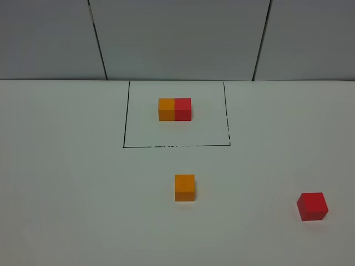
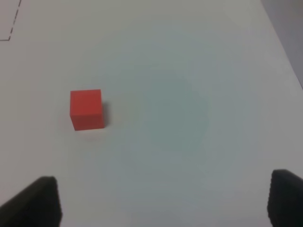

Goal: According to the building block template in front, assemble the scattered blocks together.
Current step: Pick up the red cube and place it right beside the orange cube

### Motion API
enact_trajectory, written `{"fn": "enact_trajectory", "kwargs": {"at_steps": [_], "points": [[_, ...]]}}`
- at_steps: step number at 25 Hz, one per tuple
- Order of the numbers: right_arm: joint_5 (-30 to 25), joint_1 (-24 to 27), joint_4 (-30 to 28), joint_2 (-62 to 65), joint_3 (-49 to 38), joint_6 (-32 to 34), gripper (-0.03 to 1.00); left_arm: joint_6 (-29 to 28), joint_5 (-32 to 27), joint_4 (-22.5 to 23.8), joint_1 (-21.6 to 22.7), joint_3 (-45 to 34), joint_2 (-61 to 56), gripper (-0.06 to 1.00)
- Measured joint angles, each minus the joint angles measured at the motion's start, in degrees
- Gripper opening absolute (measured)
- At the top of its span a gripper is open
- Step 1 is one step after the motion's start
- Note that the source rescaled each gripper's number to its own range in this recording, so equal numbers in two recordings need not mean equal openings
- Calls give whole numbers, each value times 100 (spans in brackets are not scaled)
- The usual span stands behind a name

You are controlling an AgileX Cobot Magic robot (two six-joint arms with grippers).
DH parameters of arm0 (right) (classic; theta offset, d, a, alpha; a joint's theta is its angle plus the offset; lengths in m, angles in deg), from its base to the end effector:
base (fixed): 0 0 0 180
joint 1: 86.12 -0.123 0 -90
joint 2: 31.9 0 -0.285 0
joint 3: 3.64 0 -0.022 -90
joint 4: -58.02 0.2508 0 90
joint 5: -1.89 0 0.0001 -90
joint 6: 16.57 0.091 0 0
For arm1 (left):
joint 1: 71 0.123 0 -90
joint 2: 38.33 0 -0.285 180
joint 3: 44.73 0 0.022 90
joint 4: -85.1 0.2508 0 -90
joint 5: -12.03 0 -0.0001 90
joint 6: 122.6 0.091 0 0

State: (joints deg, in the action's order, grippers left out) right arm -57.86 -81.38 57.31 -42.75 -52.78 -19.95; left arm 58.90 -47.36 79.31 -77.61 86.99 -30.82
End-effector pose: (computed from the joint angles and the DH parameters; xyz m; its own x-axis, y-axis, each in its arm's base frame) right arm 0.0051 -0.0014 0.2759 -0.4993 -0.0240 -0.8661 0.0595 0.9963 -0.0619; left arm -0.0063 -0.0072 0.2810 -0.4254 0.0238 -0.9047 0.1821 0.9815 -0.0598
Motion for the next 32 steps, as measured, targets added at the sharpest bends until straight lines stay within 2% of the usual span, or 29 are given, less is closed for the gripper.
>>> {"fn": "enact_trajectory", "kwargs": {"at_steps": [8, 15, 32], "points": [[0, 0, 0, 0, 0, 0, 75, 0, 0, 5, 412, 0, 0, 54], [0, 0, 0, 0, 0, 0, 75, -289, 0, 236, 418, -4, 0, 54], [0, 0, 0, 0, 0, 0, 75, -330, 2, 230, 418, -4, 0, 54]]}}
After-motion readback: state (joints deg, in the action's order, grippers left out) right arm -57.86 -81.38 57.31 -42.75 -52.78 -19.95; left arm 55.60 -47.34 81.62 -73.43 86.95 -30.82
